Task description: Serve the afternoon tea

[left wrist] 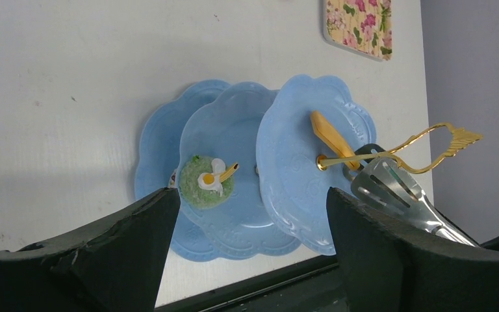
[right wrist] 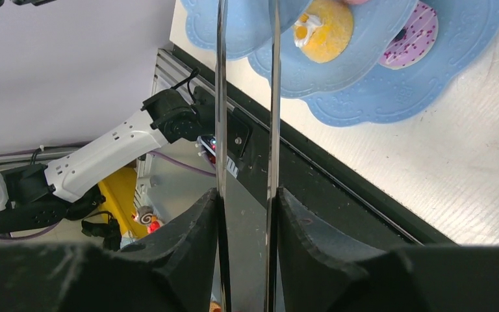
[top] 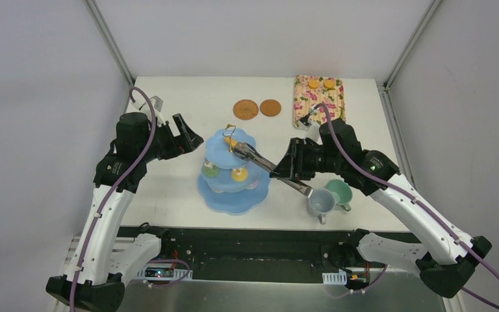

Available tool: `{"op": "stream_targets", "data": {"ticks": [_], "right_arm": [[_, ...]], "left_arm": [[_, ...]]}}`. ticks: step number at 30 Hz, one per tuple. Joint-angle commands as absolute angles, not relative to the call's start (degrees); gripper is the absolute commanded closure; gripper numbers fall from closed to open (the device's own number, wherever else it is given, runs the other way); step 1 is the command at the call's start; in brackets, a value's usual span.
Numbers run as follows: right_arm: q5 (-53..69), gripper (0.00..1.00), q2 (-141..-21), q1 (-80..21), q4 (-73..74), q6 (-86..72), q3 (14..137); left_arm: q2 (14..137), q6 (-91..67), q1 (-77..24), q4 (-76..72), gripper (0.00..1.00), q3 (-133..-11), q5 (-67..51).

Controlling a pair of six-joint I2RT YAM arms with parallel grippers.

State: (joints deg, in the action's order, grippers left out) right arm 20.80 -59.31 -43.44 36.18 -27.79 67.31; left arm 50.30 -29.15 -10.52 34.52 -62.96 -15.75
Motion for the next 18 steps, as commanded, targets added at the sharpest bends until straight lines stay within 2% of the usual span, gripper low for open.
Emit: {"op": "stream_targets", "data": {"ticks": [1,9,18], "right_arm": [[23.7,0.62,-57.5,-43.8,35.4,-26.5,70.2],[24.6,0.69,-58.7,-43.8,32.1,-28.1,68.8],[17.9,0.7,-60.0,-43.8,32.8,-27.7,69.3]], "left_arm": [[50.6,-28.4,-10.9,32.4,0.13,-63.1,-14.4],[51.3,-28.8,-10.9,31.6,0.13,-62.9,-14.6],[51.6,-28.4,-10.9,31.9,0.13,-63.4,-14.4]]}}
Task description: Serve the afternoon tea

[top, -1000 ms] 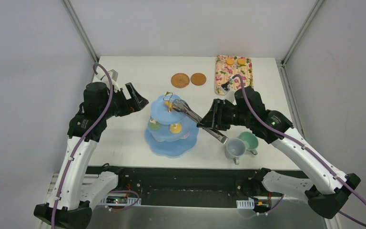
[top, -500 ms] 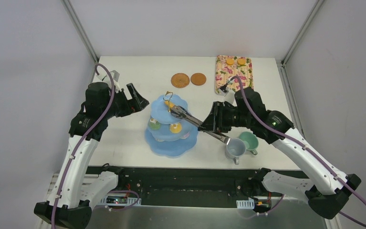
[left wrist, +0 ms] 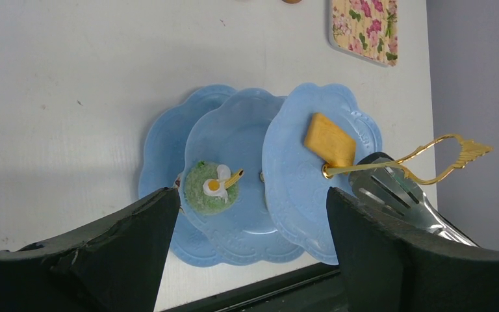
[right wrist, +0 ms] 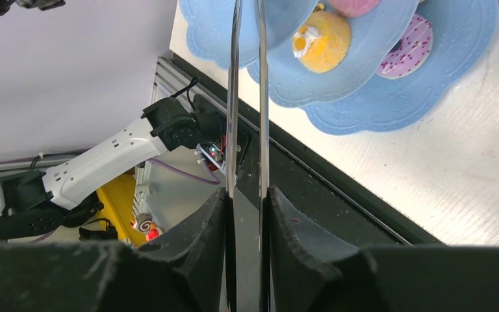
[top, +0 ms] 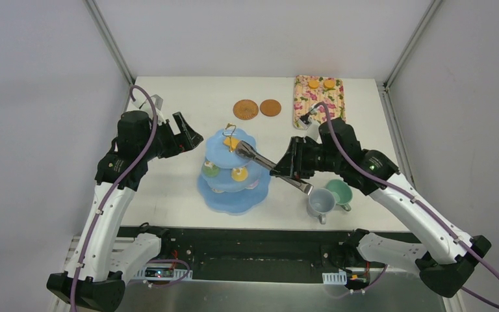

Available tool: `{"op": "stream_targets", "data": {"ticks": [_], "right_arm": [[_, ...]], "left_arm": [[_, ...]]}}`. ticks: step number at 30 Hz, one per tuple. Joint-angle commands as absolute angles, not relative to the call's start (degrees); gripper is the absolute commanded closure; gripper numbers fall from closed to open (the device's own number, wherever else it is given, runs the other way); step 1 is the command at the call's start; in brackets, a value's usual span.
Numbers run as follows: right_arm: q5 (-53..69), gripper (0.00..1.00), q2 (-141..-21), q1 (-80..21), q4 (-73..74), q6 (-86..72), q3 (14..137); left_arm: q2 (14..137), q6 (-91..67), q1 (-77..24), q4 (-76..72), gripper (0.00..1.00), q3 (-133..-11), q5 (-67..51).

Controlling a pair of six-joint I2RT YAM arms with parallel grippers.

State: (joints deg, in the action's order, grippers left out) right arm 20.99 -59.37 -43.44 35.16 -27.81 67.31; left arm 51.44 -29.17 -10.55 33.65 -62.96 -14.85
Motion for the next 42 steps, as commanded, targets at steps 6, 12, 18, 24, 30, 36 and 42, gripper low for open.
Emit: {"op": "stream_targets", "data": {"ticks": [6,12,18,24,30,36,42], "right_arm": [[16.0,0.69,-59.8,-43.8,33.6,-27.0,70.8],[3.4,0.65,-54.7,-43.7,38.4,-23.5,74.8],[-18.8,0.64,-55.5,-41.5,41.8,-16.4,76.0],[-14.9,0.62,-64.8,-23.7,32.4,-7.6,73.5],[-4.7,0.62,-83.1,-8.6,27.5,-11.2,81.3],[-2.8,0.57,-102.5,-5.8,31.6,-11.5,98.9],[-2.1,0.56,-116.1,-5.5,37.5,-9.6,114.0]], "left_arm": [[51.8,-28.0,-10.9,32.0,0.13,-63.7,-14.3],[51.6,-27.9,-10.9,32.3,0.12,-63.3,-14.1],[51.5,-27.7,-10.9,31.9,0.12,-62.8,-14.0],[51.2,-27.7,-10.9,32.4,0.12,-63.2,-14.6],[50.6,-27.7,-11.0,33.1,0.12,-63.1,-15.0],[50.0,-26.4,-11.0,34.5,0.12,-63.6,-13.9],[49.6,-25.3,-11.0,35.5,0.12,-63.4,-12.7]]}}
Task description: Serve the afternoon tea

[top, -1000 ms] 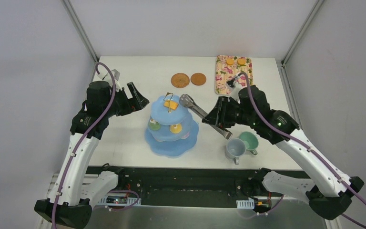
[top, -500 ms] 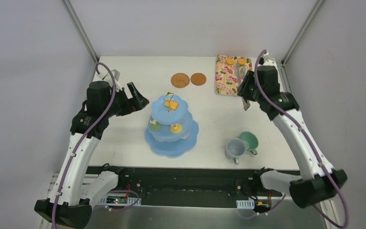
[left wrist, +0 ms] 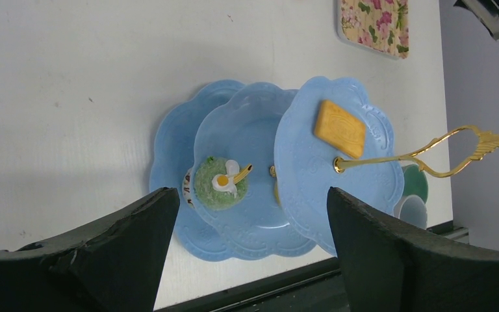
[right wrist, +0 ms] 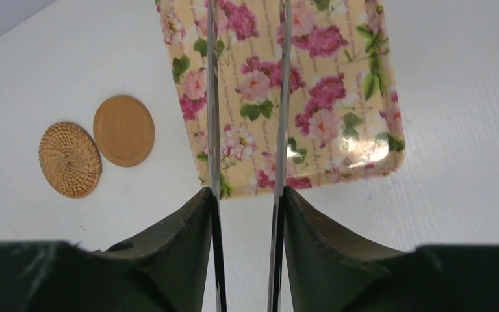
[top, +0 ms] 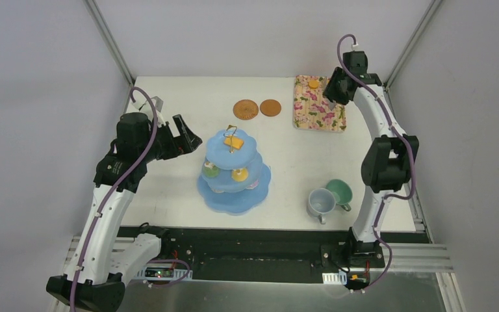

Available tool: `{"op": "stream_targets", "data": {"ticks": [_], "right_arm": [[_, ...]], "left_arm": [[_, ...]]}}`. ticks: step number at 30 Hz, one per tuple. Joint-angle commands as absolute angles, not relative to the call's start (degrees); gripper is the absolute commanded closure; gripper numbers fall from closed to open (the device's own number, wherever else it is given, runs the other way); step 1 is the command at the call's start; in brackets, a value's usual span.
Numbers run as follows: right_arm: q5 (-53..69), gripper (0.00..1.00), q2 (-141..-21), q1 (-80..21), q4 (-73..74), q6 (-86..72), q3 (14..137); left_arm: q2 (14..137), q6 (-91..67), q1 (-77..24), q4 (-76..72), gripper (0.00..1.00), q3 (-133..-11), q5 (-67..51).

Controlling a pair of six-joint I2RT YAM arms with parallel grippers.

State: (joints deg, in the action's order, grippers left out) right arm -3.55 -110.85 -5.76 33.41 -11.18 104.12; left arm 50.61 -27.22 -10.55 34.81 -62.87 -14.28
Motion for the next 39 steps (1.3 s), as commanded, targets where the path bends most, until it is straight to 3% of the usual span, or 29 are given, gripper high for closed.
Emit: {"op": "stream_targets", "data": {"ticks": [1,9,39], "right_arm": [[-2.0,0.56,-118.5,-5.5,38.4,-9.4,116.0],[-1.2,0.53,-126.4,-5.5,41.8,-9.2,126.0],[-4.3,0.46,-141.7,-8.2,36.3,2.2,138.0]], "left_arm": [[49.6,-25.2,-11.0,35.5,0.12,-63.4,-12.6],[49.9,-24.3,-11.0,35.6,0.12,-63.1,-12.1],[50.9,-23.0,-11.8,36.7,0.1,-63.5,-10.8]]}}
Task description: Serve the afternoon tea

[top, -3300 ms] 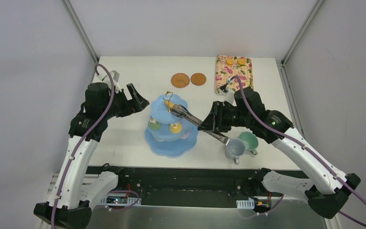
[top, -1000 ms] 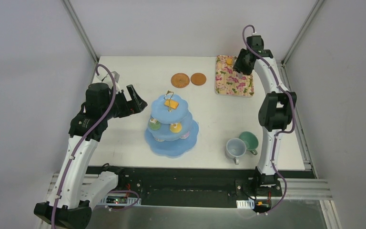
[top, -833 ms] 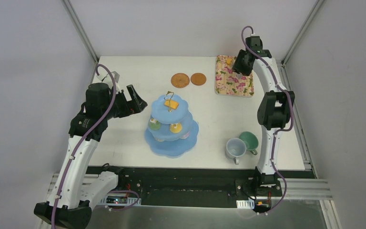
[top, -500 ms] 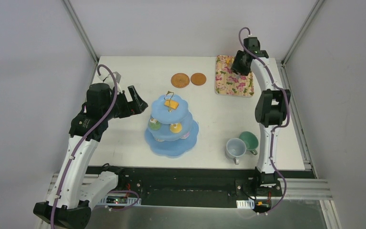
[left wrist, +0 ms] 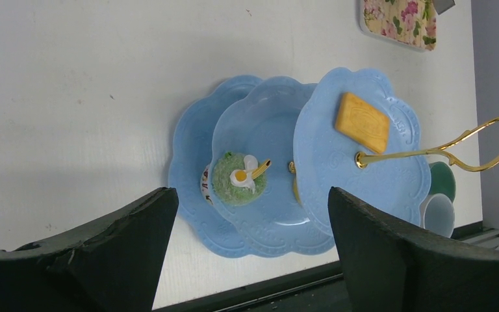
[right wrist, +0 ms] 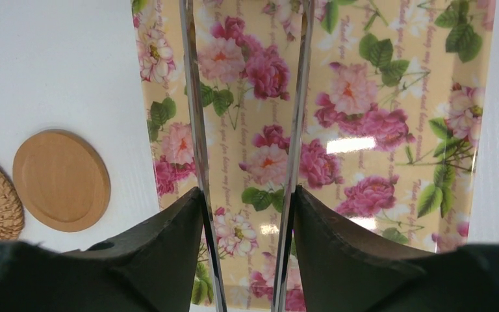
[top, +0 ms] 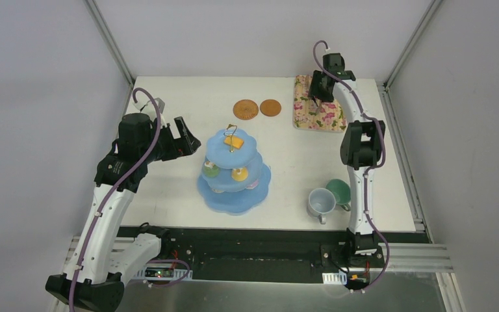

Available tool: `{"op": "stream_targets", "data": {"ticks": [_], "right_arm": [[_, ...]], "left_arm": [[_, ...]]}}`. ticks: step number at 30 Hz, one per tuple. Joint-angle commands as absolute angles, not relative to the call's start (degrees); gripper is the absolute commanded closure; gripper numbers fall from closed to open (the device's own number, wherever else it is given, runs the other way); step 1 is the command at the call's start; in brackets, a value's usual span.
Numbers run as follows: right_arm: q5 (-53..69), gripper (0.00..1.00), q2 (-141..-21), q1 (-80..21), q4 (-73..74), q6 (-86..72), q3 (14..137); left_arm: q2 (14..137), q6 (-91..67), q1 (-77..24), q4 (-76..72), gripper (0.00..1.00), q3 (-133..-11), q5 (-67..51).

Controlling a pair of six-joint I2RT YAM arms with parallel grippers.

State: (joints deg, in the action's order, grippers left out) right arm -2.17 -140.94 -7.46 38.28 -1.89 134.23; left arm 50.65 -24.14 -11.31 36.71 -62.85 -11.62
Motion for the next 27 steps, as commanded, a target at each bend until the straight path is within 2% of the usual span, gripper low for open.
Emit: {"op": "stream_targets", "data": {"ticks": [1,8,19,27], "right_arm": [[-5.2,0.46,-142.1,-8.5,36.3,3.2,138.2],[-9.9,0.48,-142.8,-10.5,37.0,8.2,137.5],[-12.9,0.61,-142.8,-10.9,37.3,9.4,137.2],[-13.2,0.71,-138.2,-10.7,38.2,7.5,133.6]], "left_arm": [[51.0,-23.0,-11.8,36.7,0.1,-63.5,-10.8],[51.6,-23.3,-11.8,36.3,0.1,-63.7,-10.8],[52.2,-23.9,-11.8,36.1,0.1,-63.9,-11.3],[52.4,-24.7,-11.8,35.8,0.1,-64.6,-11.7]]}}
